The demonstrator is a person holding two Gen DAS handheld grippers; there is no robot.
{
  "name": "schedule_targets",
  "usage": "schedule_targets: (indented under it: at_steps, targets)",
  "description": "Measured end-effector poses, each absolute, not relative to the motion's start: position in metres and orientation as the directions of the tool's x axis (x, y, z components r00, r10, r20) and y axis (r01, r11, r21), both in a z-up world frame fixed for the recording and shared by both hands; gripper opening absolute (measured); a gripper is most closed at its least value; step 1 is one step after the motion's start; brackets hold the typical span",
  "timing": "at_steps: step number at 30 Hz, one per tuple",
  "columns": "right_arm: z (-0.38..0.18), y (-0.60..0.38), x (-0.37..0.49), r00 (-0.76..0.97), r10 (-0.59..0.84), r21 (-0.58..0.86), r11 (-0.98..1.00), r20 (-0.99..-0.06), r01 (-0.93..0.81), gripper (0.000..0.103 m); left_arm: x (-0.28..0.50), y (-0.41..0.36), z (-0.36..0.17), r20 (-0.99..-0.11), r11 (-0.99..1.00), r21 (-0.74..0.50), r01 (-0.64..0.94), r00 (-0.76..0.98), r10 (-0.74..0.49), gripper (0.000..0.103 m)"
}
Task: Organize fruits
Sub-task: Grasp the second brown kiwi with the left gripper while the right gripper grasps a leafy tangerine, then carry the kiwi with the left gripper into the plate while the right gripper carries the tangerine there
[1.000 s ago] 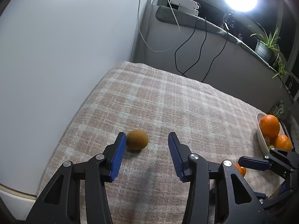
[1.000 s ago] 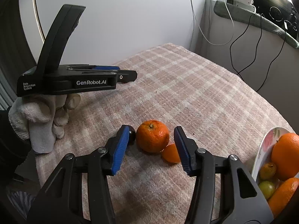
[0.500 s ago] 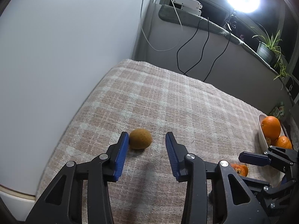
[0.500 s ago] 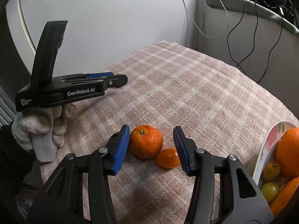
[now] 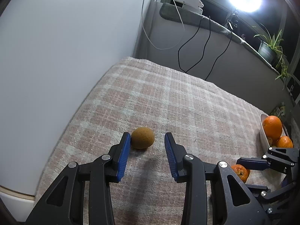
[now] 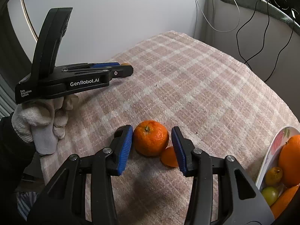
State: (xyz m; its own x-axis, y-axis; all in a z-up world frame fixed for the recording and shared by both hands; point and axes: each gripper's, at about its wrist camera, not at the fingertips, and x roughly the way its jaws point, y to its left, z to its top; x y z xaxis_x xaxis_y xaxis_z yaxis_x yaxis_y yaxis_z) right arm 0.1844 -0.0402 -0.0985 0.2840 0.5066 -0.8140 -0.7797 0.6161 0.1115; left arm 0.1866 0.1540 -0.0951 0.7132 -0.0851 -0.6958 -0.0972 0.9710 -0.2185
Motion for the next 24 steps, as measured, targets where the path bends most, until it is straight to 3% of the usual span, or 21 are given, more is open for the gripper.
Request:
schedule_targets:
  at_steps: [5,24]
  targets:
    - [-0.096,-0.038,0.18,0.304,0.501,0.084,0.614,-0.811,-0.785,0.042,0.186,0.153,-0.096,-0.699,0.972,-0.211,-0.099,0.711,-0.079,0.022]
    - [-0.073,-0.06,0.168,0.345,0.562,0.128,0.637,-0.752,-0.76,0.041,0.177,0.148,-0.09,-0.684,0.974,-0.219,-0.048,0.72,-0.118,0.022]
